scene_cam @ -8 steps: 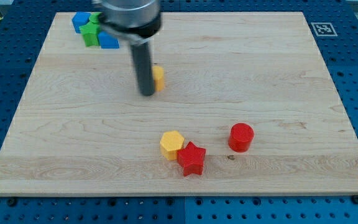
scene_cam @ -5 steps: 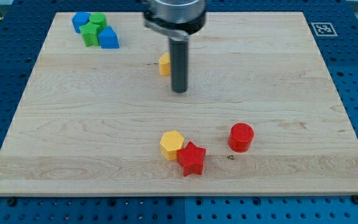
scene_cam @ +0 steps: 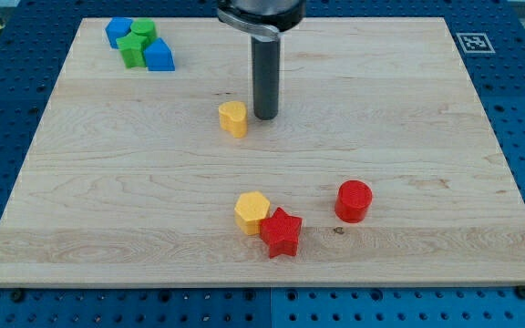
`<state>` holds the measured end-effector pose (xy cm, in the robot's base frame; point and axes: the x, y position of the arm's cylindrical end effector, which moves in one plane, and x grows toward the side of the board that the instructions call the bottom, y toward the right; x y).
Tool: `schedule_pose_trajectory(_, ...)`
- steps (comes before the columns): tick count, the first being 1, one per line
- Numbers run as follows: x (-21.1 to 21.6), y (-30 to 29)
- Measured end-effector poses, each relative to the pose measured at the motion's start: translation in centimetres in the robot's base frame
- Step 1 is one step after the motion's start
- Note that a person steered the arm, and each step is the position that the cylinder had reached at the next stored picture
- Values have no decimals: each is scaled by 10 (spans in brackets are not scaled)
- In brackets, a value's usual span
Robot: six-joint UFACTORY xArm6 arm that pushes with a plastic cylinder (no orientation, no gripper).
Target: Place the heart right to the green circle
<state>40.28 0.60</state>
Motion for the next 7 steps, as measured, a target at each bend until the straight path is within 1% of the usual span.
schedule_pose_trajectory(1, 37, 3)
schedule_pose_trajectory(2, 62, -16)
schedule_pose_trajectory(3, 41, -53)
schedule_pose_trajectory(4, -10, -53)
schedule_pose_trajectory(5, -15, -52)
schedule_pose_trajectory(6, 9, -49)
schedule_pose_trajectory(7, -29, -43)
